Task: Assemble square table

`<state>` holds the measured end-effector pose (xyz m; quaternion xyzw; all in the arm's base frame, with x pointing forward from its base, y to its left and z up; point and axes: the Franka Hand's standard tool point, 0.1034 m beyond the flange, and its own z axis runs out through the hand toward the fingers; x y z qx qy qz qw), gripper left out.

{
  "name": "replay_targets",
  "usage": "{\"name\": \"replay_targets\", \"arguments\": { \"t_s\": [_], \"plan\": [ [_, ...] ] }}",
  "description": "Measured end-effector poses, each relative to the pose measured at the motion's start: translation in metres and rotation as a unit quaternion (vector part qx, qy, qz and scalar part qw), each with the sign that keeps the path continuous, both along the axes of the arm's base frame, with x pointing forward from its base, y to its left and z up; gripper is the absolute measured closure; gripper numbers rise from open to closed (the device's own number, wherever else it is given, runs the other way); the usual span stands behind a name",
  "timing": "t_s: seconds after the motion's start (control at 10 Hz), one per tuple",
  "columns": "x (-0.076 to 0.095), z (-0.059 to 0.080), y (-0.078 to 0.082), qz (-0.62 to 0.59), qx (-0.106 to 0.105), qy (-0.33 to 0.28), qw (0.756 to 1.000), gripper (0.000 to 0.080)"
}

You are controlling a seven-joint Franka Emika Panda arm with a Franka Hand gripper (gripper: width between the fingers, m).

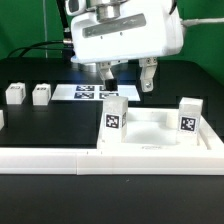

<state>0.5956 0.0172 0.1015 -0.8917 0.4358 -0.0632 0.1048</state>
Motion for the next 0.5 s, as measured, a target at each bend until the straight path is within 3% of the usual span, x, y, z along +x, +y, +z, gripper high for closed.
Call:
{"name": "replay_targets", "arguments": {
  "t_s": [0.3,0.4,0.5],
  "plan": [
    [-0.001,-0.001,-0.002,0.091,-0.023,-0.01,0.995,0.015],
    [-0.01,-0.006,-0.004,0.154,-0.042,-0.019,0.987,0.015],
    [-0.028,-0.02,-0.01,0.197,-0.057,-0.012,0.979,0.015]
  ]
}}
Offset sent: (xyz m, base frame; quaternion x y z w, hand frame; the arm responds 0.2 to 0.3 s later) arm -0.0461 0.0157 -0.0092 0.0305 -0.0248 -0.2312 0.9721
